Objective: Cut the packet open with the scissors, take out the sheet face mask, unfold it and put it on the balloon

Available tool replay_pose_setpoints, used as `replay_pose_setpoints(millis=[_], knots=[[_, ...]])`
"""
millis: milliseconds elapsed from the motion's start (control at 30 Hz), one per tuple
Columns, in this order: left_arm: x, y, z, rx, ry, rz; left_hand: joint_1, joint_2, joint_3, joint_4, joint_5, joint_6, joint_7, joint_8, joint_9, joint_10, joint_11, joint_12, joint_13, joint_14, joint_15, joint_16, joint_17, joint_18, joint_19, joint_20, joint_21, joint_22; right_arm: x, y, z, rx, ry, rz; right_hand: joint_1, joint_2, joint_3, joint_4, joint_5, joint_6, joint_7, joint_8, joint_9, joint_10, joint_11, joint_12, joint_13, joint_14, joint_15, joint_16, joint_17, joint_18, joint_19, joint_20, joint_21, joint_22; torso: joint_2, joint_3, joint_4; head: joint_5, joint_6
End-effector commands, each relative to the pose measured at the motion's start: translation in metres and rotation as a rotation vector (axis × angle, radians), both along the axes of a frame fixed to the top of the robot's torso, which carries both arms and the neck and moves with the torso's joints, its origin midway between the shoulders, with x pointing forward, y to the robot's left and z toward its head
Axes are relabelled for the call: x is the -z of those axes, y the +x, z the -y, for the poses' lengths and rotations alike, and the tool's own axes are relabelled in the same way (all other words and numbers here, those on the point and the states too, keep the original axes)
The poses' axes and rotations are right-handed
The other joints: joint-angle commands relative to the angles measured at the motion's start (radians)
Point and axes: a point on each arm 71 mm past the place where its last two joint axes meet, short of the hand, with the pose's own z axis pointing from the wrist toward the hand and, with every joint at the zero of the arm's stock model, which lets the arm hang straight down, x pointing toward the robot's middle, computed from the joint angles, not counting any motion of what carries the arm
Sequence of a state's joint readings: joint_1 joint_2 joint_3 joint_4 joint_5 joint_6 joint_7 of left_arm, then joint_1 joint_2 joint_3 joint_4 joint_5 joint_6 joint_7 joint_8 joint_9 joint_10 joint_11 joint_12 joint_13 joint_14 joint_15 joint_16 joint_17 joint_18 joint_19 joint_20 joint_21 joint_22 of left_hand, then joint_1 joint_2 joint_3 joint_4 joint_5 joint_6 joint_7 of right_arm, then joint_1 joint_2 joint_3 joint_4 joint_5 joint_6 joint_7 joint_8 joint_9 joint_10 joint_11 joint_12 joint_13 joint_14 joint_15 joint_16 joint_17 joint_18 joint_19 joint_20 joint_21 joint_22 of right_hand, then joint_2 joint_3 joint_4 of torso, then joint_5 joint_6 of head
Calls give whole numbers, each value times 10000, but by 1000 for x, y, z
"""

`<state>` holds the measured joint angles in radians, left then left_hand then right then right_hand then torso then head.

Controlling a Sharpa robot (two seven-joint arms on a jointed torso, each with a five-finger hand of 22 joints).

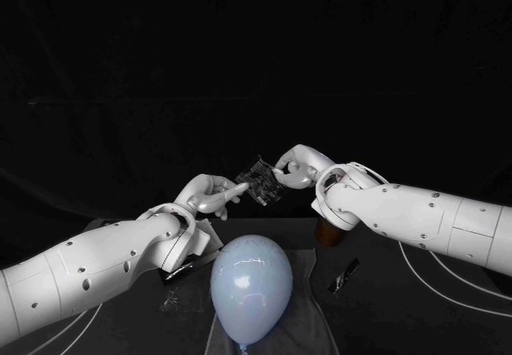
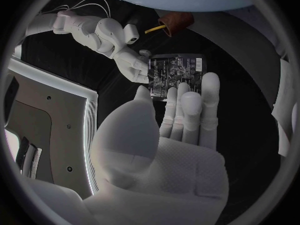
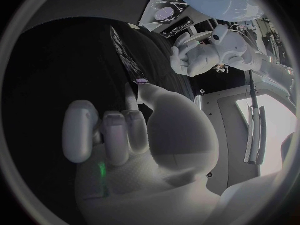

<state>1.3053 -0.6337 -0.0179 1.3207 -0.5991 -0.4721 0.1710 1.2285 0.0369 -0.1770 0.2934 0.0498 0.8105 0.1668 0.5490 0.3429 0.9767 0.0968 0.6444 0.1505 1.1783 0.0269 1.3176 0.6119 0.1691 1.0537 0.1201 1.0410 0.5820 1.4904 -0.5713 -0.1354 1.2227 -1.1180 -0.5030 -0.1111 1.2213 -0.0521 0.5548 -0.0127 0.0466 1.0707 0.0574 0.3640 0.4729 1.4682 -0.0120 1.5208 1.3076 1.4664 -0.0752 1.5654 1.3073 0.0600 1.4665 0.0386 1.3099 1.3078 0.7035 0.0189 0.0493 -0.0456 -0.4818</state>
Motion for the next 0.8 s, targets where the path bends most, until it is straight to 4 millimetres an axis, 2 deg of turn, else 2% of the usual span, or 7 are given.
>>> replay_pose_setpoints(millis=[33,133,333,500,600,633,800], knots=[[7,2,7,328,-345,-1241,-537,92,-266,7,-24,114,-11,-182,-85,238,-12,-350,-99,125,-4,33,136,54,95,-13,56,68,1,-2,-5,-70,-308,19,58,41,2,-58,23,25,-50,268,496,756,-80,19,2244,1034,-36,42,2586,-78,101,-66,39,1843,12,5,-4,18,6],[9,3,11,332,-379,-1599,-1210,310,-548,14,-20,250,-28,-327,-143,497,-32,-622,-134,225,-21,69,294,46,144,-25,88,113,3,-4,-9,-189,-433,-2,57,43,5,-59,23,24,-51,272,497,761,-80,27,2251,1033,-36,41,2581,-78,101,-67,40,1844,9,6,-7,35,5],[13,4,20,449,-340,-2152,-2069,150,-629,35,-17,225,19,-528,-203,537,11,-960,-148,245,13,93,463,55,74,-6,24,-3,6,-9,-18,-442,-681,-2,57,45,7,-61,23,23,-51,275,499,760,-81,26,2250,1034,-37,41,2585,-78,102,-67,41,1844,8,7,4,59,-4],[14,4,24,410,-314,-2400,-2992,-715,507,53,-4,-8,169,-769,-251,325,142,-1307,-117,49,136,41,303,100,-114,107,-124,-257,9,-13,-25,-651,-843,-20,57,46,11,-65,23,21,-52,281,502,760,-82,25,2250,1034,-38,42,2588,-82,109,-68,61,1851,4,3,12,76,-51],[14,5,25,331,-326,-2514,-3336,-1065,902,55,-12,-80,203,-835,-252,264,185,-1396,-78,-1,163,48,322,120,-204,138,-199,-397,11,-17,-29,-816,-1006,-3,57,46,11,-65,23,21,-52,281,502,760,-82,25,2250,1034,-38,42,2588,-82,109,-68,61,1851,3,2,13,82,-57],[14,5,25,331,-326,-2514,-3336,-1065,902,55,-12,-80,203,-835,-252,264,185,-1396,-78,-1,163,48,322,120,-204,138,-199,-397,11,-17,-29,-816,-1006,-3,57,46,11,-65,23,21,-52,281,502,760,-82,25,2250,1034,-38,42,2588,-82,109,-68,61,1851,3,1,13,87,-70],[16,5,25,245,-295,-2678,-3499,-1957,848,82,6,-422,357,-1036,-299,-96,327,-1582,-89,-380,283,-135,-169,143,-404,229,-378,-631,12,-20,-33,-964,-1143,14,57,46,11,-65,23,21,-52,281,502,760,-82,25,2250,1034,-38,42,2588,-82,109,-68,61,1851,4,-9,11,70,-101]])
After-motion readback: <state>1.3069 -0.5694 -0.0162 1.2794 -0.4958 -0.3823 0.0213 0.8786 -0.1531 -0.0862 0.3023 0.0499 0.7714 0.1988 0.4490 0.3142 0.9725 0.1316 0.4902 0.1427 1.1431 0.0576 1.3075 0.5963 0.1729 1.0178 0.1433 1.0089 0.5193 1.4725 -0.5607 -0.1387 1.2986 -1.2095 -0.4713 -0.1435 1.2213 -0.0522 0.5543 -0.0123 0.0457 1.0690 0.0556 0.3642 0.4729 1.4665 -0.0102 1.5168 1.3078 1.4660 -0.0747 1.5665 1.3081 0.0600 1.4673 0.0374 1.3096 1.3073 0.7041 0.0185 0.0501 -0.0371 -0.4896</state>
